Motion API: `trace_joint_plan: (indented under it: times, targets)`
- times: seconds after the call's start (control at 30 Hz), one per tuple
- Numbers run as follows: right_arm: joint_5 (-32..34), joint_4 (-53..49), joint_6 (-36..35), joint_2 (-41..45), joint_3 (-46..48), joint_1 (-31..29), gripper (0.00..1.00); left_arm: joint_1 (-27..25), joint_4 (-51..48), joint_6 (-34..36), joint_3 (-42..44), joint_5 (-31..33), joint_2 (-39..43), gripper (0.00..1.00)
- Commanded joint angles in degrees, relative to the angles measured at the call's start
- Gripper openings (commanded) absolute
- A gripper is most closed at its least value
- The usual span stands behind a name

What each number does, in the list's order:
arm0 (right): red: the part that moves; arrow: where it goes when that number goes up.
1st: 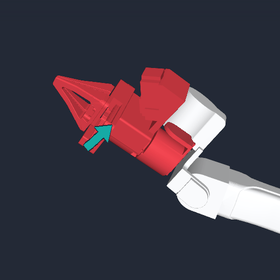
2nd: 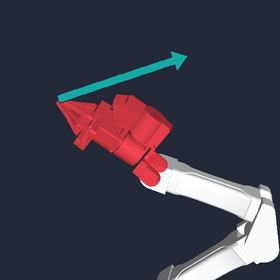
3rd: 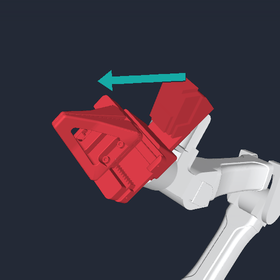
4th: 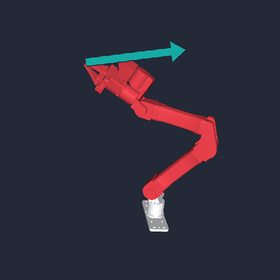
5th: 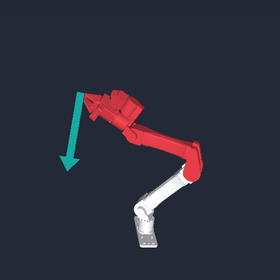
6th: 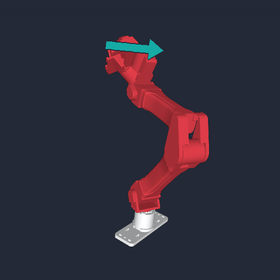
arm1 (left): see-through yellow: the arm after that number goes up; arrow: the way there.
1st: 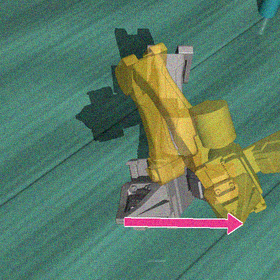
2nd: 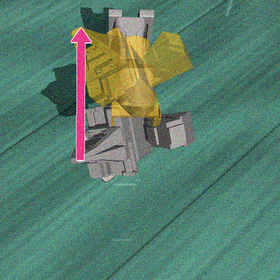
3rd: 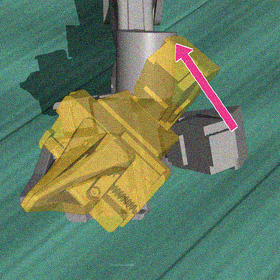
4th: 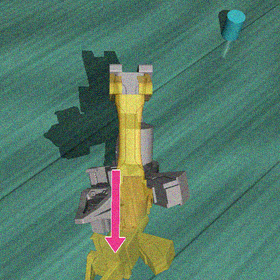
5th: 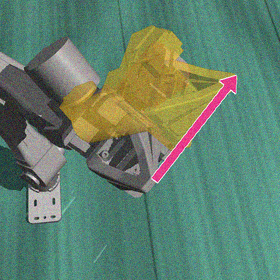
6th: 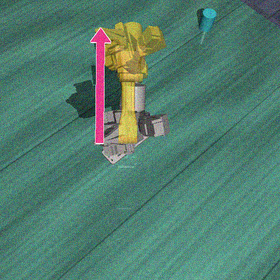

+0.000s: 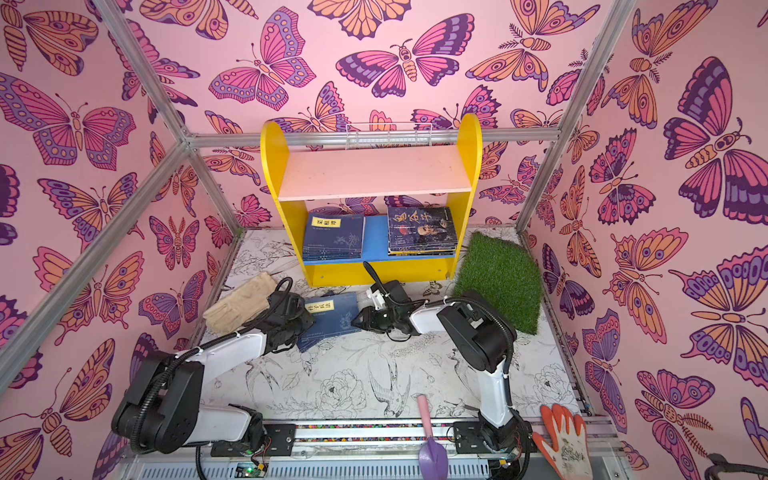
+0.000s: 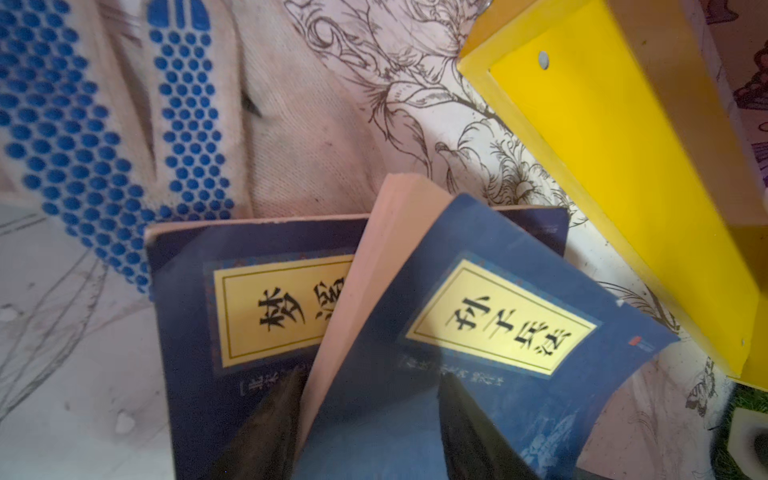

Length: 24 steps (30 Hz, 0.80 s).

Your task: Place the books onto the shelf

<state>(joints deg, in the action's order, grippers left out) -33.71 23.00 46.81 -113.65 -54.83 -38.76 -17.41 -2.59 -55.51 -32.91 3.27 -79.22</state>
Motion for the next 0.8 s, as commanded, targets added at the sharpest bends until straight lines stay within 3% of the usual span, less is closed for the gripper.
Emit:
trace_joint_plan:
  times: [0.0, 0.13, 0.37, 0.5, 0.63, 0.77]
  targets:
    - [-2.86, 10.57, 4.36, 1.37, 2.45, 0.65, 0.43, -2.07, -2.84, -4.98, 3.66, -5.46, -0.89, 0.55]
    - [-3.76, 12.97, 7.19, 1.38, 3.65, 1.7, 0.44, -3.33, -2.33, -6.37, 4.9, -4.91, -1.02, 0.55]
    - [8.53, -4.94, -0.16, 2.76, 1.51, 1.76, 0.49, -4.34, -1.98, -9.18, 7.49, -3.97, -0.52, 0.55]
    - [10.95, -7.63, -1.59, 1.59, -0.1, 1.45, 0.49, -4.39, -1.87, -9.18, 7.98, -3.71, -0.23, 0.55]
    - [9.67, -8.38, -2.77, -1.77, -2.76, 0.27, 0.49, -4.46, -1.87, -9.09, 7.68, -3.79, -0.16, 0.55]
    - [1.37, 2.5, -0.19, -3.19, -1.8, -0.63, 0.47, -4.48, -1.82, -8.75, 7.31, -3.88, -0.12, 0.55]
